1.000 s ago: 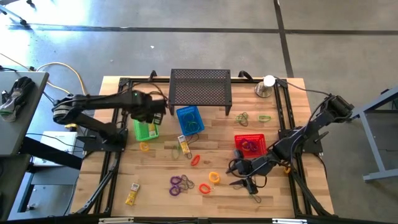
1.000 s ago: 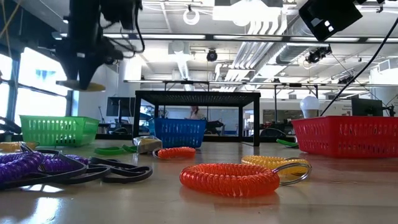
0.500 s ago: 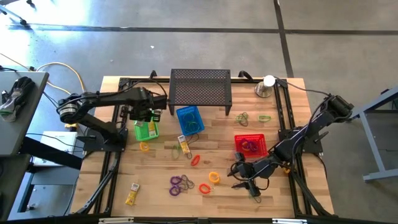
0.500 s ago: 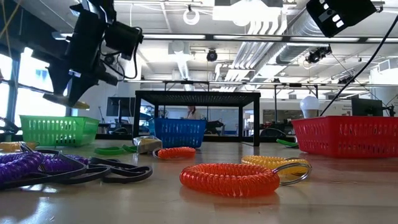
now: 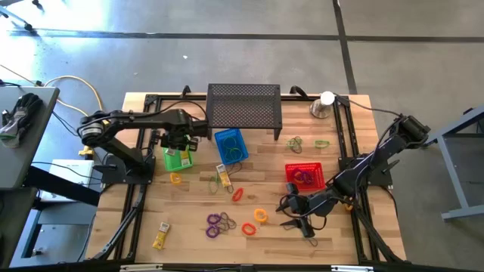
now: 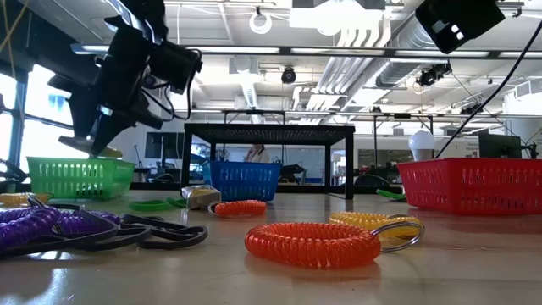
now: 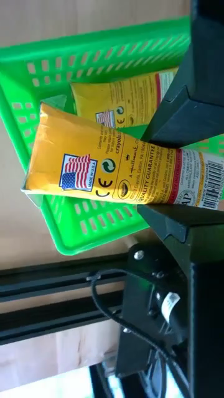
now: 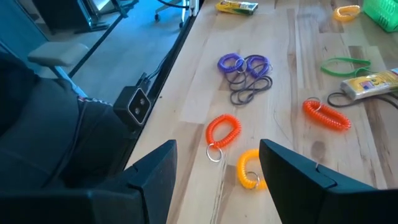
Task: Pick & Place Office Desk Supplies
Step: Put the yellow crayon box into the green basket, then put the orange spring keychain into the red basket
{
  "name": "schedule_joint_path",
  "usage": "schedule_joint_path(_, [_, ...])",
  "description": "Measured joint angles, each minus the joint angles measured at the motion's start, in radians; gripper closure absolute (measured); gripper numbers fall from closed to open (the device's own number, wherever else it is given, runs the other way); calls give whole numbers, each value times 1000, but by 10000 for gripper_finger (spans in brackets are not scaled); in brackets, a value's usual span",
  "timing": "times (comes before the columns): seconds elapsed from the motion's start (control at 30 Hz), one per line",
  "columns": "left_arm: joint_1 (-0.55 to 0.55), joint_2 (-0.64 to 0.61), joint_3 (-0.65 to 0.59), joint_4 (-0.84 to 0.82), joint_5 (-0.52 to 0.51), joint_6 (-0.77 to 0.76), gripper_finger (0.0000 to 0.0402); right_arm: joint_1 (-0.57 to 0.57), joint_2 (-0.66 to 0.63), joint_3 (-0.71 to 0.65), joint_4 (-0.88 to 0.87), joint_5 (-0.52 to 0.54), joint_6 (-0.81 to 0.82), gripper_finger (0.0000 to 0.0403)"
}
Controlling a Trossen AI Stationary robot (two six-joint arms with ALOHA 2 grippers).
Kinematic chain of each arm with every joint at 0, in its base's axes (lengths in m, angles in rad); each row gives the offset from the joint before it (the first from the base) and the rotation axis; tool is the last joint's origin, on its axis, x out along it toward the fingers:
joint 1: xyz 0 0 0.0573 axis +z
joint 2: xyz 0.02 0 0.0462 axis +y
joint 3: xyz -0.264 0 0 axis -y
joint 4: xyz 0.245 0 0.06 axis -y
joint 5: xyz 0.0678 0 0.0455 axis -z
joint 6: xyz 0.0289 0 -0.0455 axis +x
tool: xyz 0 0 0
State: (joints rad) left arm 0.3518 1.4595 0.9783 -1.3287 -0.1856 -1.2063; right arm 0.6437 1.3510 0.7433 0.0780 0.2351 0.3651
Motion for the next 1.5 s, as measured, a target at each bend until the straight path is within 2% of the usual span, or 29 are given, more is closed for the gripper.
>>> schedule_joint_path(0.2, [-25,10,0,4,-2,28,269,0,0,0,-18,-1,-69,186])
schedule_joint_path(0.33, [-35,10,0,5,-8,-25,269,-3,0,0,-18,-1,-96,186])
schedule_joint_path(0.77, [-60,10,0,1,31,-85,254,-3,0,0,-14,-2,-99,186])
schedule_joint_path(1.17, [-74,10,0,4,-15,-63,251,-2,0,0,-14,-2,-97,186])
schedule_joint_path(1.3, [-74,10,0,5,-21,-33,231,-2,0,0,-14,-2,-97,186])
schedule_joint_path(1.5, [-74,10,0,6,-22,-38,179,-2,0,0,-14,-2,-97,186])
